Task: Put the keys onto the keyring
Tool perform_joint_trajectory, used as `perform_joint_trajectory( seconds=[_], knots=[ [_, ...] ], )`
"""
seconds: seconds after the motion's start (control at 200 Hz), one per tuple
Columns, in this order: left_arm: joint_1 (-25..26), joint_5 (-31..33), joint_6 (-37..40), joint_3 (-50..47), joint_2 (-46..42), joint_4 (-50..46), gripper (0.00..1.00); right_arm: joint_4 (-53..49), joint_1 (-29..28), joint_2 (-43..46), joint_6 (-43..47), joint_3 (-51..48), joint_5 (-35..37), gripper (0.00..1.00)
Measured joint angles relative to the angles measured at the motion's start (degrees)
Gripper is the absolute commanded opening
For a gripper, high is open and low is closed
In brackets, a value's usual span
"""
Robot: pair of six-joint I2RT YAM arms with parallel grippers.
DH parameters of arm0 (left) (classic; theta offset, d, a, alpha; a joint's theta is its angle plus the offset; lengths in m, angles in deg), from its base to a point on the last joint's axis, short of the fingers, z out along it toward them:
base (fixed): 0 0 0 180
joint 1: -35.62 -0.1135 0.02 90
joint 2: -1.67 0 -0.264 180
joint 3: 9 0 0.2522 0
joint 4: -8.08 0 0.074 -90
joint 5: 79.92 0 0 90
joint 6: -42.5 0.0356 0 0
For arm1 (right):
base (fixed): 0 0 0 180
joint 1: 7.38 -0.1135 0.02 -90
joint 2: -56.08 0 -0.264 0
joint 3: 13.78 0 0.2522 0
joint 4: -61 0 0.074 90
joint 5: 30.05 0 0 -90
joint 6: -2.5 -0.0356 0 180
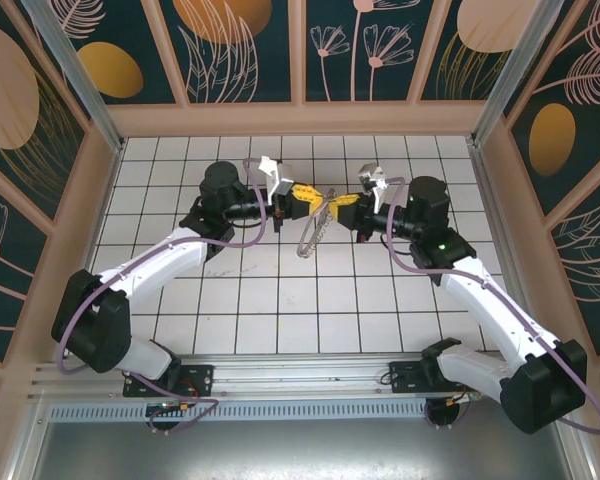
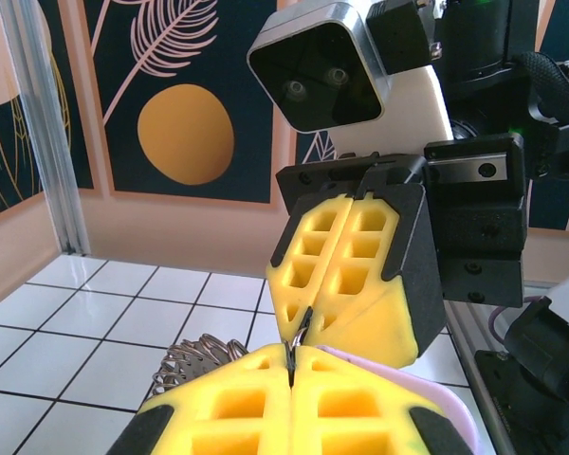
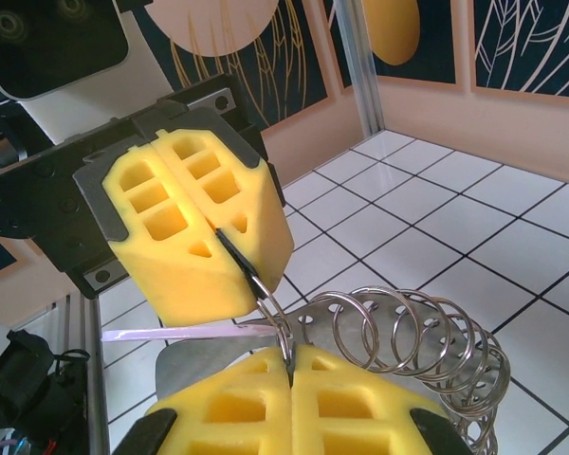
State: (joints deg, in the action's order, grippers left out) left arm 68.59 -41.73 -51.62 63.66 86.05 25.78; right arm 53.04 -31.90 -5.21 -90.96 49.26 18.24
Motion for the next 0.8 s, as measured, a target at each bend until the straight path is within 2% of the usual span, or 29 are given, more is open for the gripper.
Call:
perform_joint_trajectory(
  seconds=[0.36,0.53,0.801],
  knots=[
    [0.44,0.20,0.00,0.00,0.00,0.09,0.00,-3.85,1.29,0.04,1.75,1.88,-1.57,0.00],
    [0.59,0.17,0.02,0.00,0.00,0.52,0.00,-3.85,2.75,-0.07,1.31,2.25,-4.92,0.00],
    [0.68,1.33,0.07,0.00,0.00,1.03,0.00,-7.82,3.96,-3.13,1.46,5.97,-7.10,0.00]
  ],
)
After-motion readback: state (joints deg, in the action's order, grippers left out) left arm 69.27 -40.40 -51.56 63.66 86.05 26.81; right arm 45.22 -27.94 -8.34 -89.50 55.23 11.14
